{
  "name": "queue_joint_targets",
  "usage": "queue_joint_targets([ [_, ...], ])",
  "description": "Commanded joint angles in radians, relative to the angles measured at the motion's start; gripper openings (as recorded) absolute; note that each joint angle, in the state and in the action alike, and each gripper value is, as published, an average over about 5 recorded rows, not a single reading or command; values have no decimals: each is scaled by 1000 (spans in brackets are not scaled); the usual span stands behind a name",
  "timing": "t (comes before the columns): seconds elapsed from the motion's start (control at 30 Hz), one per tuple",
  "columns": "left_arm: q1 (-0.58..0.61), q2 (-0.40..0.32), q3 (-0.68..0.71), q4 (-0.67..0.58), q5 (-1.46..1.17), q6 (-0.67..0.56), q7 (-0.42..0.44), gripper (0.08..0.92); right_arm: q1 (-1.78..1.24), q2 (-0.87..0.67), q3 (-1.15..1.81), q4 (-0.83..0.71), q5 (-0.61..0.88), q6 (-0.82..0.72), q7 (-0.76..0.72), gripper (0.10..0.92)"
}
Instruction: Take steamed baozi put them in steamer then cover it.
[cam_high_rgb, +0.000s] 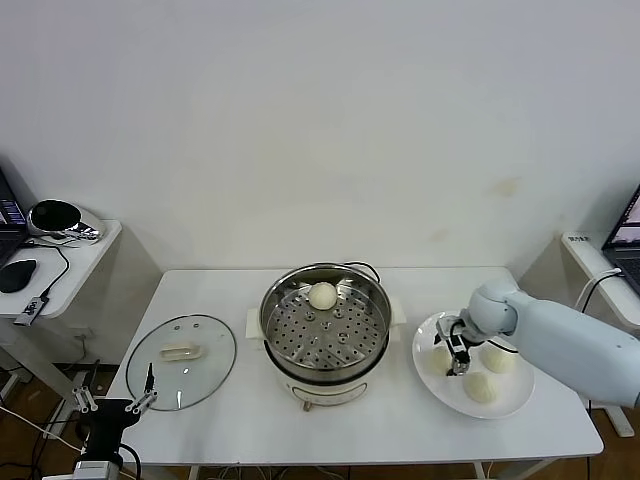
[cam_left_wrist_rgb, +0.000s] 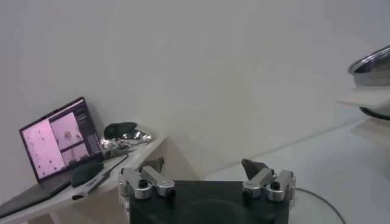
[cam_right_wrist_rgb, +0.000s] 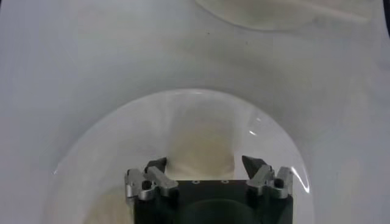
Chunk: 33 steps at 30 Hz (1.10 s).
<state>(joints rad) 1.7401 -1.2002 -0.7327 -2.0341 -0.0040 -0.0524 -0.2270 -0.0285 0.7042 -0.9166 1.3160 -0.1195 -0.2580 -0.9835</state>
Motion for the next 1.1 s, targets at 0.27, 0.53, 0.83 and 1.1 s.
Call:
queue_joint_targets([
  [0.27,1,2,-1,-3,-1,0,-2,823,28,-26,11,19,7,0,-24,567],
  [0.53,-4,8,5,-8,-5,8,-2,823,297,-149,-90,133,131,-27,-67,571],
  [0.83,-18,16,20,-13,-23,40,-9,823,774,-58,-365,197,365,-113,-67,585],
  [1.1,-23,21,20,-13,-31,48,-11,823,868,201,-432,231,649,-271,36,588],
])
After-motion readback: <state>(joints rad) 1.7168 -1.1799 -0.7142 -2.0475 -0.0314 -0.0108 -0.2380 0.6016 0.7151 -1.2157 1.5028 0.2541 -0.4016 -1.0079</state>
